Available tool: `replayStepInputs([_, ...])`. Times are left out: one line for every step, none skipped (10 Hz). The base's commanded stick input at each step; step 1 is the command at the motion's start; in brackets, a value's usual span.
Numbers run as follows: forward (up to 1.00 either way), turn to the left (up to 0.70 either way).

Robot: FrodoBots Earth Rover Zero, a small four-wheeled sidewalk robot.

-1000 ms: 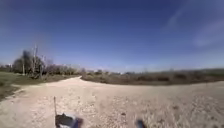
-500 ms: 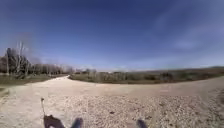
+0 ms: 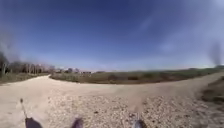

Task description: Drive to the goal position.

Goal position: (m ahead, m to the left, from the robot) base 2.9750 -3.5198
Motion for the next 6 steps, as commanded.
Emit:
replayStepInputs([0.0, -0.46])
replayStepInputs([0.0, -0.04])
replayStepInputs([0.0, 0.0])
replayStepInputs([0.0, 0.0])
replayStepInputs([0.0, 0.0])
replayStepInputs([0.0, 0.0])
